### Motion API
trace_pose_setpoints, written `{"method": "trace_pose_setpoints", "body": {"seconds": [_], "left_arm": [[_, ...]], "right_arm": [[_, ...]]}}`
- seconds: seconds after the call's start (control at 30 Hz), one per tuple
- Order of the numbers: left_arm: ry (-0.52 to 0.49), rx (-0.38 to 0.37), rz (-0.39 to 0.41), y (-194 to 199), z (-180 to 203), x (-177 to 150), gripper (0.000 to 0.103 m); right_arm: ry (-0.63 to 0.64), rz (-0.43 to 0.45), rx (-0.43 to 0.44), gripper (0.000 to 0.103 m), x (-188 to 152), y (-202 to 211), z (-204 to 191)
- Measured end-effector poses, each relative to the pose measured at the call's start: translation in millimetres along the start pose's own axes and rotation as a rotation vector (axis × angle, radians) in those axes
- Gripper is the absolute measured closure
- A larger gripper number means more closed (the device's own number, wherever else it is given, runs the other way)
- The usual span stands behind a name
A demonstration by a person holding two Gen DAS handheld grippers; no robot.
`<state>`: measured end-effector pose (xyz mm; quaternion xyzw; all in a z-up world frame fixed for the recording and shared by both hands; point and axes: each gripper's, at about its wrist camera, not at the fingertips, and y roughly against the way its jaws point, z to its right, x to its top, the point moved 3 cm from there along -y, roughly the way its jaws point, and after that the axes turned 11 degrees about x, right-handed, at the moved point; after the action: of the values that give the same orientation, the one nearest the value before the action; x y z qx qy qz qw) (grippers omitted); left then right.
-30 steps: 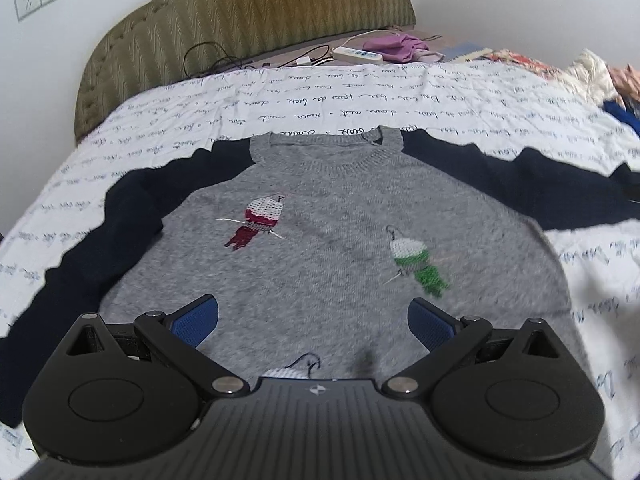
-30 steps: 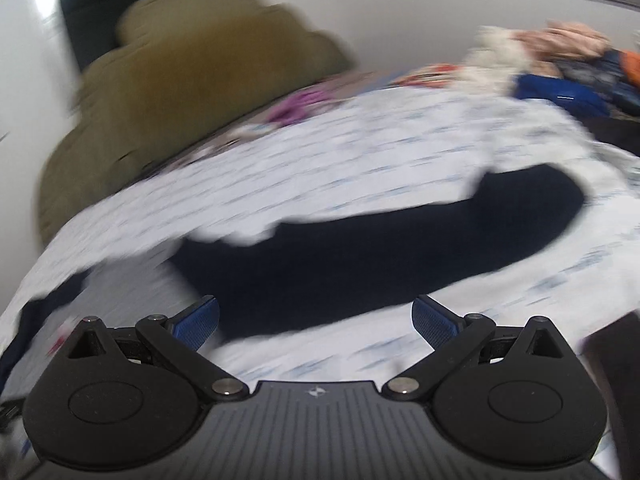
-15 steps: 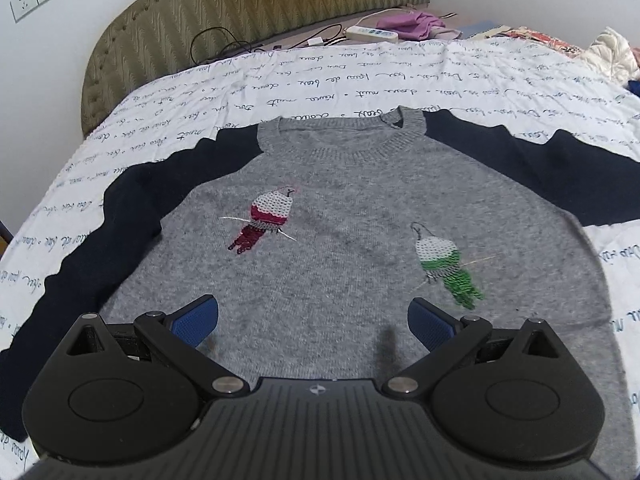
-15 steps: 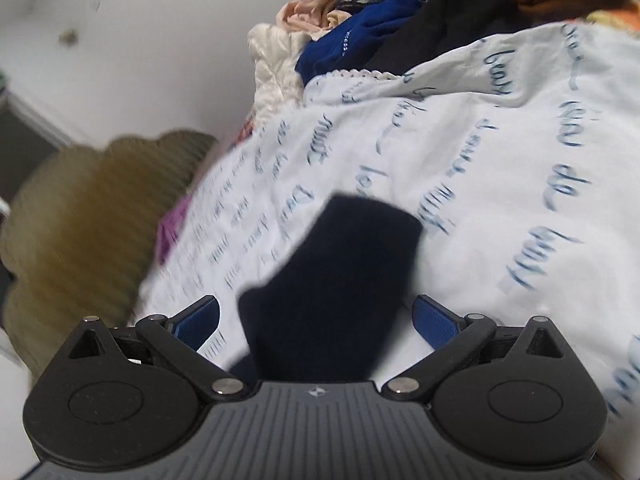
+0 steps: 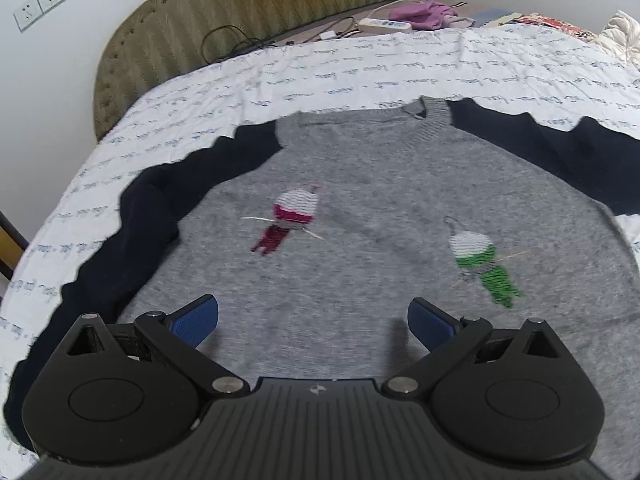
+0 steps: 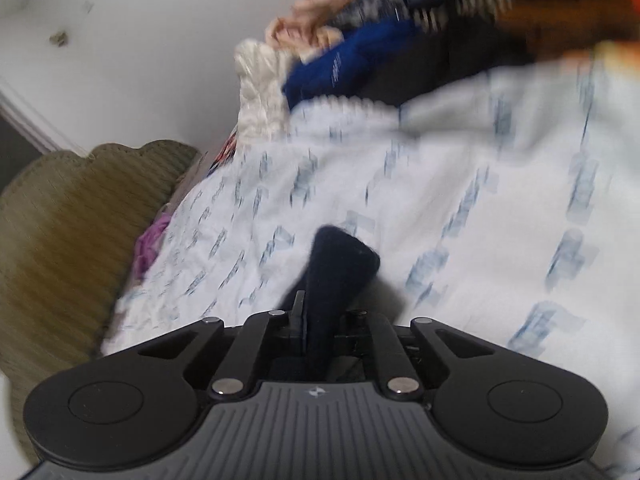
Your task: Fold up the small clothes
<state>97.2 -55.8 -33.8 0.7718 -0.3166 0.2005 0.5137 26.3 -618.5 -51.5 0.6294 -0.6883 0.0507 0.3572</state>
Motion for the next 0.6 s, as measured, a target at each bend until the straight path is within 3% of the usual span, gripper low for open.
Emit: {"method": "trace_pose_setpoints", "body": {"seconds": [0.17,0.3,0.43,0.6], "left_arm": [[0.036,0.028,0.007,-4,-23,2,0.000],[0.075,0.035,-0.006,-12,-45,2,0.000],[0.109,0.051,-0.017,-21,-66,-1,0.000],[0.175,0.058,-0.041,-29,-99,-9,0.000]], "right_arm": [[0.261,0.144,-0.143,0.094,30,39,-36],[0.461,0.217,-0.259,0.094,26,51,-72],[0.623,0.196,-0.166,0.095,-13,50,-133],[0.791,0.125,0.047,0.095,-89,42,-227]]}}
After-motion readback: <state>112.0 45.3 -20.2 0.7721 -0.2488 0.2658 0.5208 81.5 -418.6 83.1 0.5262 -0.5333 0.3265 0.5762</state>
